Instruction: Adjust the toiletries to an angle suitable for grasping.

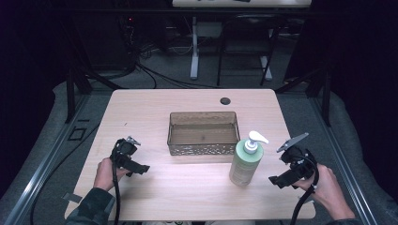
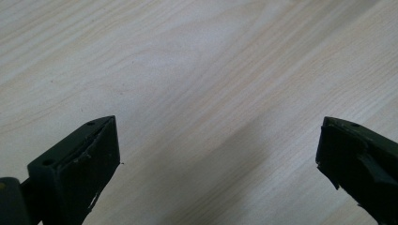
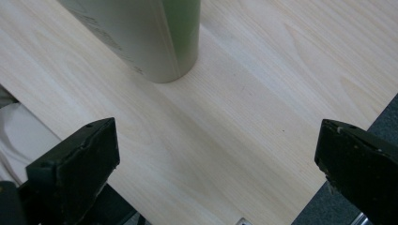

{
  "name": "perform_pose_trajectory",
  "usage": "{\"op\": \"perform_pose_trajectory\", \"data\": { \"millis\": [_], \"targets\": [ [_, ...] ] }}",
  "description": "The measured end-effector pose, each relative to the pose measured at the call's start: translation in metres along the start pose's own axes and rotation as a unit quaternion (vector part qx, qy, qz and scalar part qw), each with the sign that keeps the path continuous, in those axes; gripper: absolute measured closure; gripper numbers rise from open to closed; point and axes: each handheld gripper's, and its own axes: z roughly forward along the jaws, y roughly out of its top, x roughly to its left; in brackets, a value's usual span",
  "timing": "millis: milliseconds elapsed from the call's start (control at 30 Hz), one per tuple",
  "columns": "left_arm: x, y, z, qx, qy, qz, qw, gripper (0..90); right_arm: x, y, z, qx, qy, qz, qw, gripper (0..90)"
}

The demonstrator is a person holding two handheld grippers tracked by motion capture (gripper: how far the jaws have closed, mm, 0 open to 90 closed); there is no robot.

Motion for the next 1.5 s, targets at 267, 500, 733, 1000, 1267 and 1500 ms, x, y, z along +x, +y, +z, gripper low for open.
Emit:
{"op": "perform_pose_trajectory", "data": {
  "millis": [267, 500, 733, 1000, 1267, 1500],
  "targets": [
    [0.0, 0.0, -0.001, -0.004, -0.005, 0.001, 1.0, 0.0, 0.001, 0.006, -0.008, 0.009, 0.003, -0.013, 0.9999, 0.3],
    [0.0, 0.0, -0.001, -0.003, -0.004, 0.0, 1.0, 0.0, 0.003, 0.017, -0.019, 0.008, 0.002, -0.028, 0.9996, 0.3],
    [0.0, 0.0, -0.001, -0.001, -0.003, 0.002, 1.0, 0.0, 0.005, 0.026, -0.026, 0.016, 0.002, -0.039, 0.9991, 0.3],
    [0.0, 0.0, -0.001, -0.001, -0.002, 0.002, 1.0, 0.0, 0.011, 0.037, -0.038, 0.013, 0.005, -0.056, 0.9983, 0.3],
    [-0.001, 0.001, 0.0, 0.0, -0.003, 0.004, 1.0, 0.0, 0.014, 0.047, -0.048, 0.014, 0.002, -0.073, 0.9972, 0.3],
    [-0.001, 0.001, 0.0, 0.002, -0.004, 0.003, 1.0, 0.0, 0.019, 0.059, -0.055, 0.014, 0.005, -0.084, 0.9963, 0.3]
  ]
}}
